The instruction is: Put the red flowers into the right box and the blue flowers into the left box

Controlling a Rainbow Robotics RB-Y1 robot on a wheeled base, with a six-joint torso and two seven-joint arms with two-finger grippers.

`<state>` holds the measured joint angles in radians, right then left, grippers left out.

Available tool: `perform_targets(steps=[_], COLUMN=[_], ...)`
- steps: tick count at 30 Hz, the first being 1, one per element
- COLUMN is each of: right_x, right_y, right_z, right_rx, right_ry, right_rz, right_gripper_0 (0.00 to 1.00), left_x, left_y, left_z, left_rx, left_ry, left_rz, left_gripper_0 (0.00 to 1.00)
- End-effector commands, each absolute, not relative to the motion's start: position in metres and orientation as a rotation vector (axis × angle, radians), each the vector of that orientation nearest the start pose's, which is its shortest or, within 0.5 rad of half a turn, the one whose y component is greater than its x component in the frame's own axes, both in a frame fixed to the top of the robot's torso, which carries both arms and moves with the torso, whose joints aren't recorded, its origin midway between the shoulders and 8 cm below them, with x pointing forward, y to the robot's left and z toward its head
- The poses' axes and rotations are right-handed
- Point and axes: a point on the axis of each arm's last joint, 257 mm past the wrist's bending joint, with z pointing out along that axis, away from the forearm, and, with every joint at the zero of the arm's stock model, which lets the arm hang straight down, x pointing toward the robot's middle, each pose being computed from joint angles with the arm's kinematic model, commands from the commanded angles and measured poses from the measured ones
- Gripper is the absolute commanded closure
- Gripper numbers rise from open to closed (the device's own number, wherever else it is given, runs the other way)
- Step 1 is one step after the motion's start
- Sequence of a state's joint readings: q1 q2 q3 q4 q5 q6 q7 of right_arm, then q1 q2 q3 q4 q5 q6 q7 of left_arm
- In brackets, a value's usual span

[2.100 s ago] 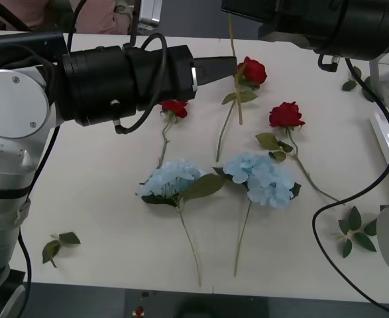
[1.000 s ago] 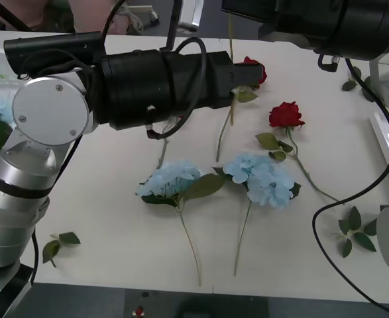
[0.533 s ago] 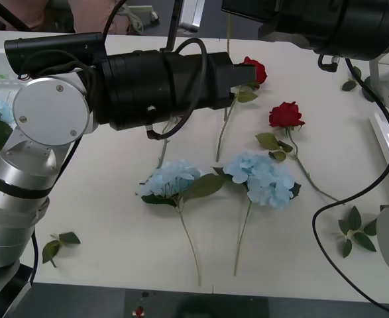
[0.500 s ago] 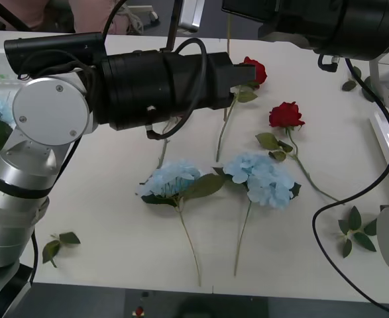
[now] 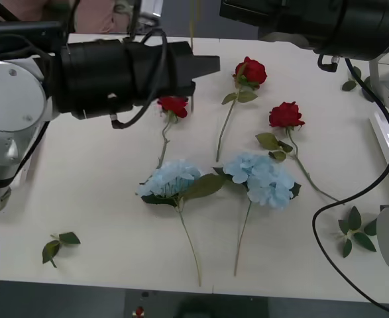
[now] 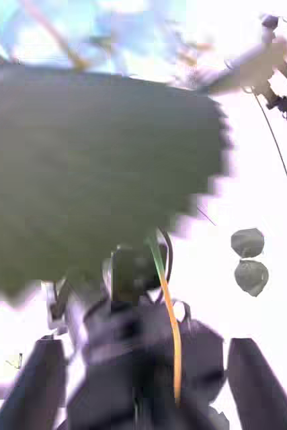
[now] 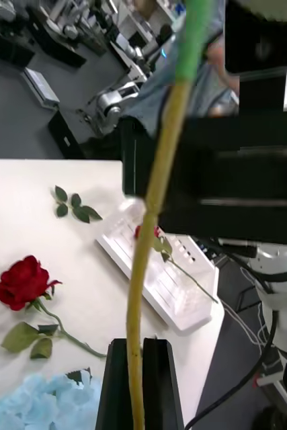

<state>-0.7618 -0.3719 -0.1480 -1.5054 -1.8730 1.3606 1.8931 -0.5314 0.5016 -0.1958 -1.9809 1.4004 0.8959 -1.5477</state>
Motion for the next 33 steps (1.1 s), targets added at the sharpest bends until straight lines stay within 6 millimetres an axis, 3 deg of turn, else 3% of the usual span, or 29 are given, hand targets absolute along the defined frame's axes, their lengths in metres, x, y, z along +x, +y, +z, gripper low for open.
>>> perform_targets(steps=[1, 6, 12, 19, 20, 21, 22, 26, 29, 33], right_x=[0.437, 0.437, 0.437, 0.437, 0.437, 0.437, 0.446, 0.457, 0.465, 0.469], right_y=[-0.013, -0.013, -0.013, -0.013, -0.013, -0.013, -0.025, -0.058, -0.086, -0.12], right_z=[0.113, 0.113, 0.113, 0.113, 0.113, 0.113, 0.094, 0.091, 0.077, 0.036], right_rx=[-0.829, -0.829, -0.829, -0.829, -0.829, -0.829, -0.772, -0.725, -0.692, -0.667], right_ry=[1.457, 1.457, 1.457, 1.457, 1.457, 1.457, 1.497, 1.532, 1.599, 1.752], right_rz=[1.603, 1.603, 1.603, 1.603, 1.603, 1.603, 1.614, 1.559, 1.49, 1.391], right_gripper_0=[0.0, 0.0, 0.0, 0.0, 0.0, 0.0, 0.0, 0.0, 0.0, 0.0], left_x=[0.447, 0.449, 0.45, 0.457, 0.457, 0.456, 0.456, 0.456, 0.458, 0.463], left_y=[0.018, 0.068, 0.149, 0.272, 0.283, 0.307, 0.317, 0.376, 0.419, 0.481], left_z=[0.033, 0.033, 0.024, -0.007, -0.01, -0.018, -0.022, -0.048, -0.064, -0.085], left_rx=[0.535, 0.484, 0.441, 0.25, 0.23, 0.176, 0.152, 0.033, -0.029, -0.126], left_ry=[1.678, 1.701, 1.798, 1.961, 1.973, 1.995, 2.004, 2.05, 2.065, 2.062], left_rz=[-1.183, -1.121, -0.957, -0.758, -0.745, -0.719, -0.71, -0.633, -0.569, -0.49], left_gripper_0=[1.0, 1.0, 1.0, 1.0, 1.0, 1.0, 1.0, 1.0, 1.0, 1.0])
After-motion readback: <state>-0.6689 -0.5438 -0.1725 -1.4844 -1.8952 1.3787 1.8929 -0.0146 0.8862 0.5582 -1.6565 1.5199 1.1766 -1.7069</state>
